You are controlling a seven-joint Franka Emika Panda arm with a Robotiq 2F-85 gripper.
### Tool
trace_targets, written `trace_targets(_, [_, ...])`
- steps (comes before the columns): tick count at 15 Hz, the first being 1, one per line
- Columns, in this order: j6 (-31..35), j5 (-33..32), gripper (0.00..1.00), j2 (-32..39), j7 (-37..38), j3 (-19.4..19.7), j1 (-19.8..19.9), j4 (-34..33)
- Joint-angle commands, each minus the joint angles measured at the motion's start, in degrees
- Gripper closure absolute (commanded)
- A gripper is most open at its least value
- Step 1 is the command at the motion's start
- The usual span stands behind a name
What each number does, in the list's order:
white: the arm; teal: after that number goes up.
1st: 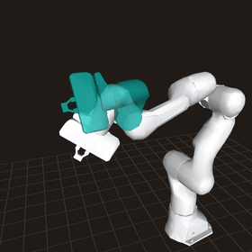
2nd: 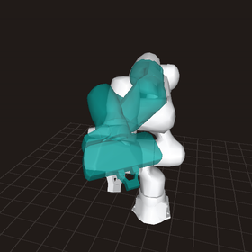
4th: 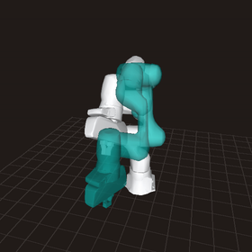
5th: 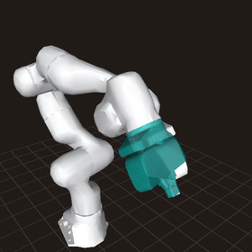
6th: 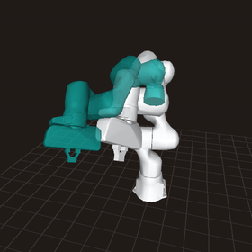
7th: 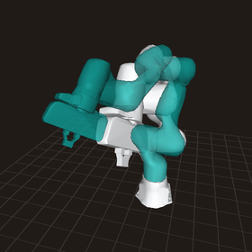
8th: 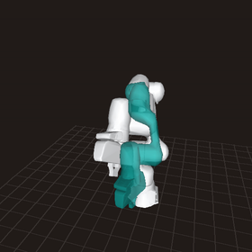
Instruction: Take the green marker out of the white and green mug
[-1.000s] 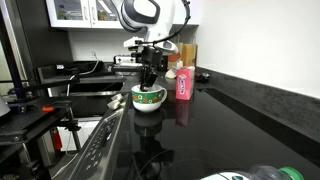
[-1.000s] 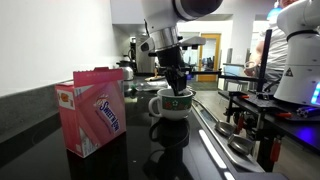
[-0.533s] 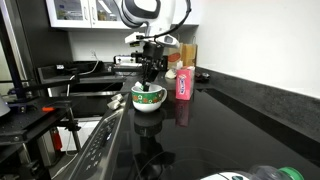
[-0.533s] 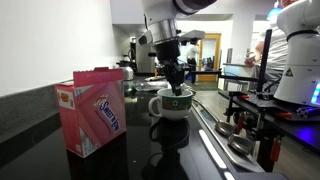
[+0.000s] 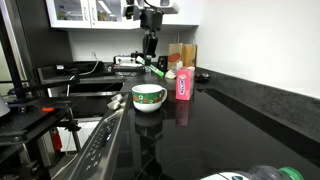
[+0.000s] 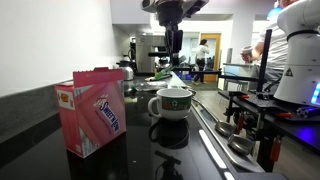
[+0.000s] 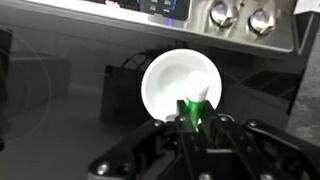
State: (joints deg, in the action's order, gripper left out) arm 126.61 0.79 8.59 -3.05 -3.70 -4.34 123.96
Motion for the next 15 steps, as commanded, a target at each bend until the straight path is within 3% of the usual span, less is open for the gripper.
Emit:
trace_targets(1, [5.3,1.3,0.95,-5.5,1.8,1.0,1.4,4.5])
trace_targets(7, [21.4,-3.0,0.95,-4.1,2.2,4.6,4.7,8.9])
trace_targets(10, [29.9,-9.6,0.95,-1.0,5.1,7.5,6.0,11.7])
trace_targets(15, [36.2,-20.2,0.95,5.0,12.1,14.1,5.2,12.8])
